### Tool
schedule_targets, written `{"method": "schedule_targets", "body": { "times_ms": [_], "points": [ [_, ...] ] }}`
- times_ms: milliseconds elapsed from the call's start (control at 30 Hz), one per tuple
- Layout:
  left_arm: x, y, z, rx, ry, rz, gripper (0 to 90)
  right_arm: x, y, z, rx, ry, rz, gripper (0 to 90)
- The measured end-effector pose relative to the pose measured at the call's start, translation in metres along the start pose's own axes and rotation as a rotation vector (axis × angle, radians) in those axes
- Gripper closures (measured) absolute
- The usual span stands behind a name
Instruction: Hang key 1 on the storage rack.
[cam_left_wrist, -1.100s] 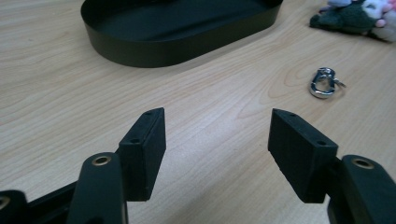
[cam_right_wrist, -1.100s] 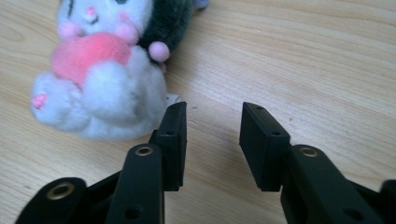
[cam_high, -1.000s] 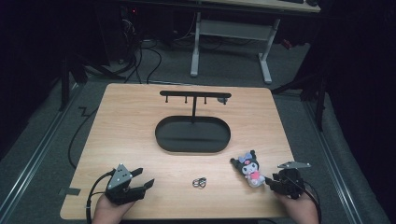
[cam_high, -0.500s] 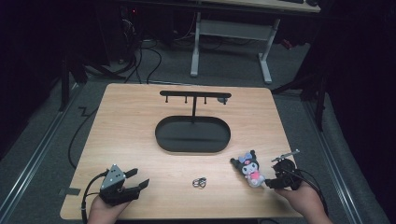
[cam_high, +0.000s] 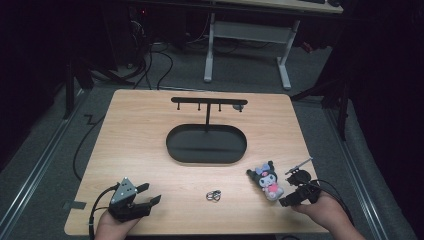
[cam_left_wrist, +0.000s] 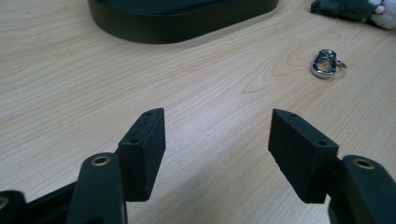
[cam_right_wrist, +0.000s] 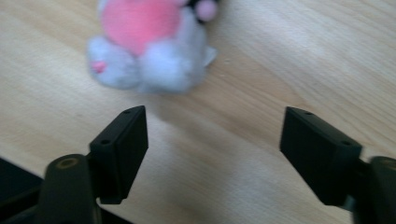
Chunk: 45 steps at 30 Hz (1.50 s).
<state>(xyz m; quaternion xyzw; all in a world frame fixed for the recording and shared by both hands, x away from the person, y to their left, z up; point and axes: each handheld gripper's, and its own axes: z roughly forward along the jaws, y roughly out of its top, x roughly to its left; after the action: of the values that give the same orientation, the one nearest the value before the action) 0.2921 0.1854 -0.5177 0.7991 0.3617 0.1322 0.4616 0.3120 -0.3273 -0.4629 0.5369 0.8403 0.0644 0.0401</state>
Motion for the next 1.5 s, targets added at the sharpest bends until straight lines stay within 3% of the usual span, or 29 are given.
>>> {"method": "schedule_targets", "body": {
  "times_ms": [167,300,833,1033,1233,1500],
  "points": [
    [-0.001,0.0,0.0,0.009,-0.004,0.006,37.2,0.014,0.007,-0.004,-0.011,-0.035,-0.029,6.5],
    [-0.001,-0.001,0.0,0.007,-0.005,0.006,37.2,0.018,0.013,-0.002,-0.011,-0.02,-0.02,3.1],
    [-0.001,-0.002,-0.001,0.011,-0.008,0.01,37.2,0.029,0.038,0.012,0.0,-0.03,-0.033,0.8],
    [-0.002,-0.001,0.001,0.017,-0.016,0.019,37.1,0.029,0.04,0.022,0.005,-0.01,-0.02,0.9],
    [-0.004,0.0,0.002,0.022,-0.021,0.028,36.9,0.029,0.042,0.031,0.008,-0.013,-0.006,5.9],
    [-0.004,0.0,0.001,0.019,-0.019,0.026,36.8,0.027,0.039,0.03,-0.009,-0.031,0.012,21.5]
  ]
}}
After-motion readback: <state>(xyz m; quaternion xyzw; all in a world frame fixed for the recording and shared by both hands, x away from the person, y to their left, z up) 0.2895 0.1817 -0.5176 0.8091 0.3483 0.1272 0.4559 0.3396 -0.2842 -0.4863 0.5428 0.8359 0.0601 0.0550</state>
